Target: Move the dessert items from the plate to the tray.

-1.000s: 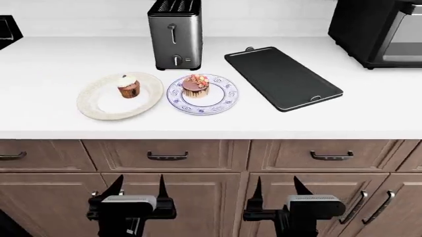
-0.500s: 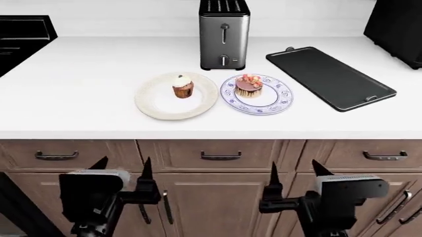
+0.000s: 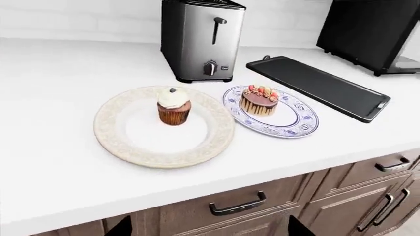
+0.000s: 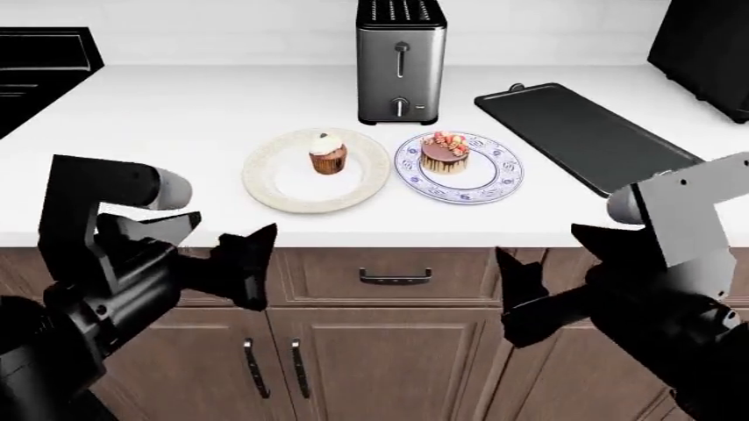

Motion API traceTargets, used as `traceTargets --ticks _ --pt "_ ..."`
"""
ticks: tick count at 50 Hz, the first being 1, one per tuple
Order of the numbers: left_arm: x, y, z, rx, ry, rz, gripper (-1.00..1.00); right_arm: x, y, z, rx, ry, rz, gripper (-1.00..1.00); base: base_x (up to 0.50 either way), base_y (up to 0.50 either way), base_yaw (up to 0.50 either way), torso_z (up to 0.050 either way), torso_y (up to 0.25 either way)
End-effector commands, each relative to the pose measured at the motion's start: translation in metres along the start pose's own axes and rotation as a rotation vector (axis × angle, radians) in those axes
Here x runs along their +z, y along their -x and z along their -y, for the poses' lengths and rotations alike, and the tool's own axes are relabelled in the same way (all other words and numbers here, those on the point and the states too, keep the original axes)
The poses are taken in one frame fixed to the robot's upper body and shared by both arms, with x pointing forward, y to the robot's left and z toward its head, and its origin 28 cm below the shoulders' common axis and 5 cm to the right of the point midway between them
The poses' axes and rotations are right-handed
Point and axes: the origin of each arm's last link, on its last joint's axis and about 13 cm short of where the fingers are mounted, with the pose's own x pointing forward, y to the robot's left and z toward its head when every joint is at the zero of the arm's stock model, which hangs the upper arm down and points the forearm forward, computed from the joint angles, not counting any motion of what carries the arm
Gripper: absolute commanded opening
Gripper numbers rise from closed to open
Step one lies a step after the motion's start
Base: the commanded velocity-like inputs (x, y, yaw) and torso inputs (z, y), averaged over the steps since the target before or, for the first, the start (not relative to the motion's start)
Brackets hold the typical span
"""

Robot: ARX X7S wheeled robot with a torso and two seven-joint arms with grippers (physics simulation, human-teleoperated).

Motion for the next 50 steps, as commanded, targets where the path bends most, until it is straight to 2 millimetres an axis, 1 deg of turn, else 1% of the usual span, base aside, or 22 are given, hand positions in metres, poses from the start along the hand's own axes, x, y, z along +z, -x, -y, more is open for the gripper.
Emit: traceTargets --ticks 1,7,11,15,33,50 --pt "0.051 0.023 -0.004 -0.079 -0.066 -0.12 1.0 0.053 0.035 0.017 -0.01 0.085 -0.147 1.0 0.0 0.0 0.0 0.0 0.0" --pt "0.066 0.023 -0.006 -0.076 -0.075 -0.144 1.0 0.068 0.04 0.018 -0.031 0.109 -0.14 1.0 0.0 0.0 0.0 0.0 0.0" --pt "0.071 0.025 -0.006 -0.069 -0.094 -0.165 1.0 0.071 0.04 0.018 -0.027 0.105 -0.141 1.0 0.27 -0.06 0.0 0.0 0.0" --pt "0.071 0.028 -0.004 -0.072 -0.106 -0.171 1.0 0.07 0.039 0.018 -0.021 0.1 -0.154 1.0 0.5 -0.12 0.0 0.0 0.0" --pt "0.069 0.027 -0.008 -0.059 -0.087 -0.161 1.0 0.068 0.034 0.016 -0.017 0.11 -0.17 1.0 0.5 -0.12 0.0 0.0 0.0" --pt "0.068 0.028 -0.009 -0.059 -0.089 -0.163 1.0 0.068 0.035 0.017 -0.027 0.104 -0.169 1.0 0.5 -0.01 0.0 0.0 0.001"
